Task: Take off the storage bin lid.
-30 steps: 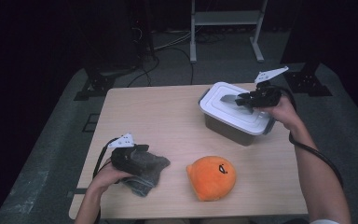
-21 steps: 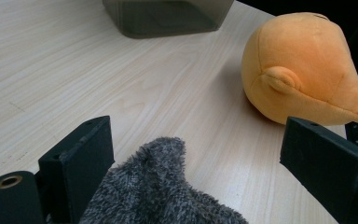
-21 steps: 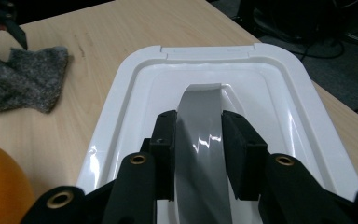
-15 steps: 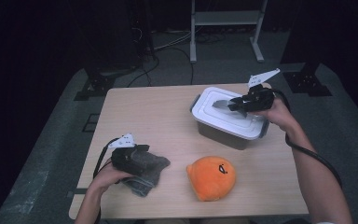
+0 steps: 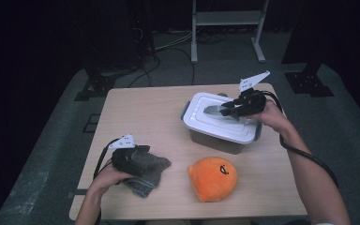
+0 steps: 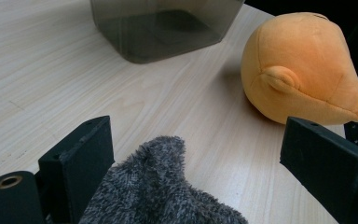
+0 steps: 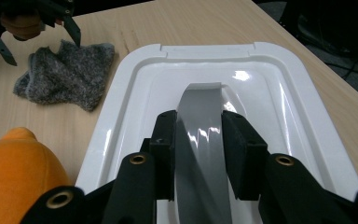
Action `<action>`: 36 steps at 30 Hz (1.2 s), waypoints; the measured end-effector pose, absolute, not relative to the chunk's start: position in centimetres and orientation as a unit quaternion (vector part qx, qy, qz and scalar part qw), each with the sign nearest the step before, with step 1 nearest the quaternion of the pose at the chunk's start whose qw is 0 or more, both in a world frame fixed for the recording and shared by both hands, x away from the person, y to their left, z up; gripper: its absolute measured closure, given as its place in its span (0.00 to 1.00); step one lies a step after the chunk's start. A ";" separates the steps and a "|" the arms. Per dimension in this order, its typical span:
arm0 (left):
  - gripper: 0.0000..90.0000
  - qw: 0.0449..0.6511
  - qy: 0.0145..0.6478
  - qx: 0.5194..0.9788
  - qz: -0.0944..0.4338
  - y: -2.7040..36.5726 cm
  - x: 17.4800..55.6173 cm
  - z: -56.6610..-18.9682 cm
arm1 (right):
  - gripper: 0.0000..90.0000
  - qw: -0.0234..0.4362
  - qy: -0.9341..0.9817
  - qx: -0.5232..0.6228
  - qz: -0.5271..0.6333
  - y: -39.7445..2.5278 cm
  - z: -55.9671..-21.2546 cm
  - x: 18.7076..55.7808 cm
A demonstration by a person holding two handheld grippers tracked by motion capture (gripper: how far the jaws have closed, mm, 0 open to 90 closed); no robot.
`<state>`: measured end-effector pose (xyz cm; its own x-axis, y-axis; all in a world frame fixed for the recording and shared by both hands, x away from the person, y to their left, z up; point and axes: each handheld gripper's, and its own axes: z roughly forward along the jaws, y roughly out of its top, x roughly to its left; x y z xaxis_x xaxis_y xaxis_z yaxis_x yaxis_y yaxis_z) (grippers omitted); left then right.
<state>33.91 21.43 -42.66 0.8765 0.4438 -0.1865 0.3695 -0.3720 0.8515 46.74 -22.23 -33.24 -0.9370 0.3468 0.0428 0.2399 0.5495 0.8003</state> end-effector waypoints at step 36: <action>0.09 0.505 0.243 0.827 0.036 21.4 33.8 -42.5 | 0.73 0.017 0.885 0.098 0.456 -19.0 -33.5 45.7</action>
<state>33.81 21.38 -42.51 0.8797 0.4379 -0.1852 0.3646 -0.3713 0.8539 45.67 -18.99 -33.45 -0.9804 0.1885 0.0583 0.1569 0.5659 0.8094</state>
